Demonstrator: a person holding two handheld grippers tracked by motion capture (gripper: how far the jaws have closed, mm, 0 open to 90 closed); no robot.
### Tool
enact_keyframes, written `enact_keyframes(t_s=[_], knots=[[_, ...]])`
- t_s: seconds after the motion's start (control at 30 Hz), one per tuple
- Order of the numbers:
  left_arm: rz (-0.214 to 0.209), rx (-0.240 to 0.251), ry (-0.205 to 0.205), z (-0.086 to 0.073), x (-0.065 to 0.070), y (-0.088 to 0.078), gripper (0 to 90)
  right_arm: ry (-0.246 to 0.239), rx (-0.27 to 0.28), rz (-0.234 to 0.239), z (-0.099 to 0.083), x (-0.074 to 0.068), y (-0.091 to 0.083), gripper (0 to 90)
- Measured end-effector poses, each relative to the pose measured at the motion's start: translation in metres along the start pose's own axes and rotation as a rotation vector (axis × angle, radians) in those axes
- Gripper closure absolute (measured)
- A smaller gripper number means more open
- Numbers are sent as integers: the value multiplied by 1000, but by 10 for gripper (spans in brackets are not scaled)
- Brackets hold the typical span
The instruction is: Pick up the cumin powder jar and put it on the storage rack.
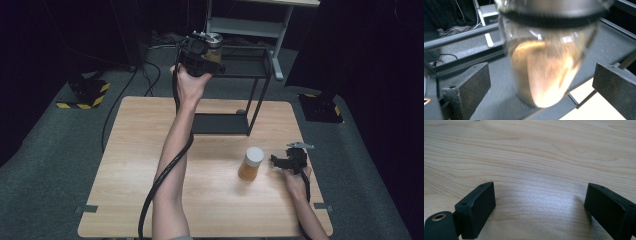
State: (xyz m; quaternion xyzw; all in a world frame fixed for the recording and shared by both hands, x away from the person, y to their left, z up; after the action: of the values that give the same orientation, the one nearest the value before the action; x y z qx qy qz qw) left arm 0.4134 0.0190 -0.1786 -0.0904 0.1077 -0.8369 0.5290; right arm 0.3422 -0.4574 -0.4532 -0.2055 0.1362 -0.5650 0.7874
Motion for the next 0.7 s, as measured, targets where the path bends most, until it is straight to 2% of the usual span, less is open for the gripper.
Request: enact_keyframes(t_s=[0.2, 0.3, 0.37, 0.6, 0.7], knots=[[-11, 18, -1, -15, -6, -17, 13, -1, 0, -3, 0, 0, 0, 89], [-7, 19, 25, -23, -7, -24, 14, -1, 0, -3, 0, -1, 0, 89], [-19, 29, 25, -33, -9, -28, 15, -2, 0, -3, 0, -1, 0, 89], [-50, 63, 60, -63, -9, -43, 15, -5, 0, -3, 0, 0, 0, 89], [-30, 68, 93, -75, -4, -49, 15, -5, 0, -4, 0, 0, 0, 89]])
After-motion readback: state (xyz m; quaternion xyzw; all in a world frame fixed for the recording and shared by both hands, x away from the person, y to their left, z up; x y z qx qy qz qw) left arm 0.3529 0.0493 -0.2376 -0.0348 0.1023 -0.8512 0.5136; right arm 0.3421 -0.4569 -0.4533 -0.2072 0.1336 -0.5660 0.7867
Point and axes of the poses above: each handheld gripper's, and its own axes: y roughly forward along the jaws, z roughly out of its top, x roughly to its right, the point moved 1 cm from there along y, roughly forward along the jaws, and after that the axes turned 15 degrees about x, right-handed, at the moved point
